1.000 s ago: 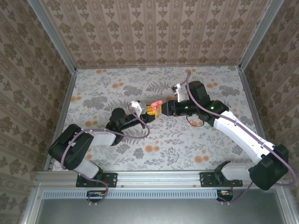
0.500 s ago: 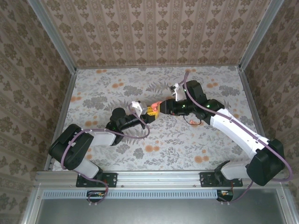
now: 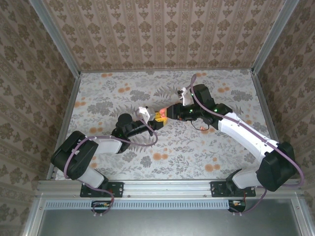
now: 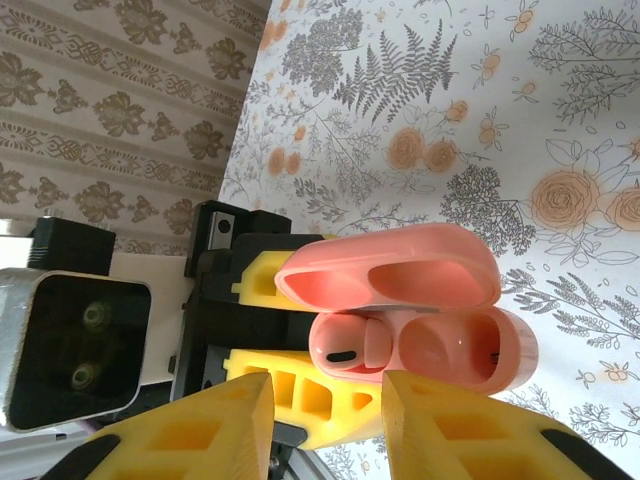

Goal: Insert the wireless bluetooth earbuds into the charging case

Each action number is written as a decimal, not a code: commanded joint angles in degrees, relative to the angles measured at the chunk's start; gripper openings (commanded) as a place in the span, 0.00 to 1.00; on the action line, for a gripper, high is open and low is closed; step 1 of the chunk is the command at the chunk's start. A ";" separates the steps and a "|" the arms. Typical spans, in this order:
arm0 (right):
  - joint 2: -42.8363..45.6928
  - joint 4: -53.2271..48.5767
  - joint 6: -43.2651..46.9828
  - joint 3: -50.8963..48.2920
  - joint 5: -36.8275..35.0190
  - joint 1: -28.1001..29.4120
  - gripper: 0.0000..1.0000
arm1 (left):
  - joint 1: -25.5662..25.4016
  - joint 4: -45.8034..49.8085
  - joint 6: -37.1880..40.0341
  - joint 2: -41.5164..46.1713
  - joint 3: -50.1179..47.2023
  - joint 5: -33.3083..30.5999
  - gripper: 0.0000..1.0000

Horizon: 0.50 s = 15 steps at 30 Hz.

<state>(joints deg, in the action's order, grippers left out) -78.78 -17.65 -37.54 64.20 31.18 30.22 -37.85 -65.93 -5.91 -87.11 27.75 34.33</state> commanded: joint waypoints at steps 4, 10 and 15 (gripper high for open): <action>-0.58 1.76 -0.66 1.76 1.80 0.37 0.34 | -0.38 -0.34 1.60 2.18 -0.43 0.91 0.12; -0.58 2.09 -0.69 2.11 2.09 0.46 0.31 | -0.48 -0.14 1.78 2.30 -0.32 0.92 0.11; -0.58 2.19 -0.72 2.15 2.57 0.46 0.30 | -0.73 0.19 1.79 2.80 -0.49 0.74 0.12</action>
<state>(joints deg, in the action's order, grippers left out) -78.89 -16.45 -37.78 64.66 32.03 30.26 -38.24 -65.39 -5.30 -86.48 27.75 34.33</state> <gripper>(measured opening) 0.302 0.192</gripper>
